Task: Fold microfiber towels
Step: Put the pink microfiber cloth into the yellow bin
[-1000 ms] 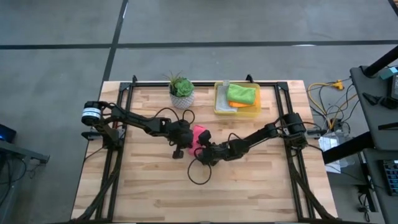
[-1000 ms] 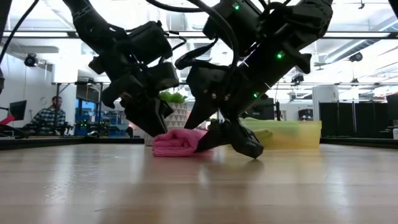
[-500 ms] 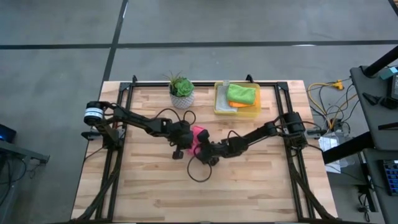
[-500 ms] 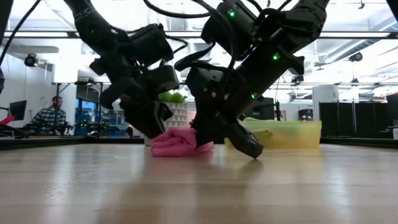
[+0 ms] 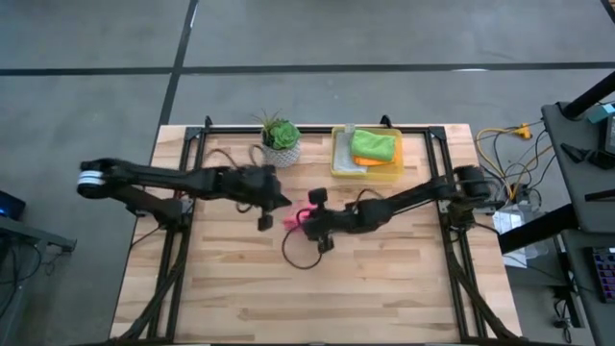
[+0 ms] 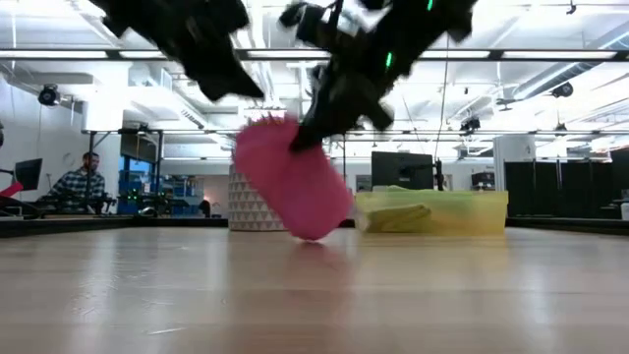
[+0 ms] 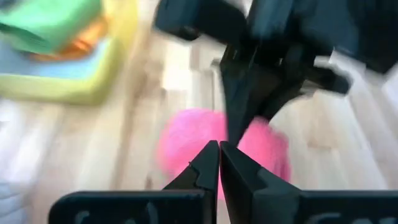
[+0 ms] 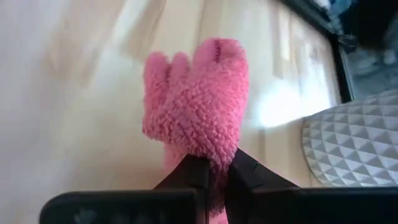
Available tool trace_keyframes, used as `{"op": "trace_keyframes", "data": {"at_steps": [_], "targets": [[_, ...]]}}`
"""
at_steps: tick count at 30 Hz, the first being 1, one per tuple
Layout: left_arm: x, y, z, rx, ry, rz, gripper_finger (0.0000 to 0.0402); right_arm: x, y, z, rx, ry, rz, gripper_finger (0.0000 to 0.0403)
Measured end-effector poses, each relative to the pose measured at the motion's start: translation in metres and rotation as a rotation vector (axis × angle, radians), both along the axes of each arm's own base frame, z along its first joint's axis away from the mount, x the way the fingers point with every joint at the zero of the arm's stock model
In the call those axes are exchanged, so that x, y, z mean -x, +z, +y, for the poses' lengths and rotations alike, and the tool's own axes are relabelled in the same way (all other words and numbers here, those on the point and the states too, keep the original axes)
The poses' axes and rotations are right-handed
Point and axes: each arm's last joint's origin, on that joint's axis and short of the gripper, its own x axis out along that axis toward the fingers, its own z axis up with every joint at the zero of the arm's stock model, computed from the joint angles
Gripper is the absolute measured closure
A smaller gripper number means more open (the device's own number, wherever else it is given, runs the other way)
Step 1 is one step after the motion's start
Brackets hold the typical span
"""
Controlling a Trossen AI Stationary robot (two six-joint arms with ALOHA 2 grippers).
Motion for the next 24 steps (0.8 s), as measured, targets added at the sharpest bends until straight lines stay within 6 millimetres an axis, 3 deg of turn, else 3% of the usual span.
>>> {"op": "trace_keyframes", "data": {"at_steps": [6,10,16,24], "targets": [[0.038,0.039,-0.002,0.039,0.041,-0.172,0.0402,0.026,0.06,-0.019,-0.282,-0.06,-0.079,0.0389],[0.053,0.047,-0.003,0.049,0.048,-0.224,0.0402,0.051,0.091,-0.04,-0.373,-0.18,-0.09,0.039],[0.058,0.032,-0.003,0.05,0.051,-0.192,0.0402,0.081,0.128,-0.074,-0.496,-0.376,-0.215,0.039],[0.053,-0.002,-0.007,0.172,0.086,-0.088,0.0402,0.125,0.138,-0.111,-0.468,-0.701,-0.345,0.039]]}}
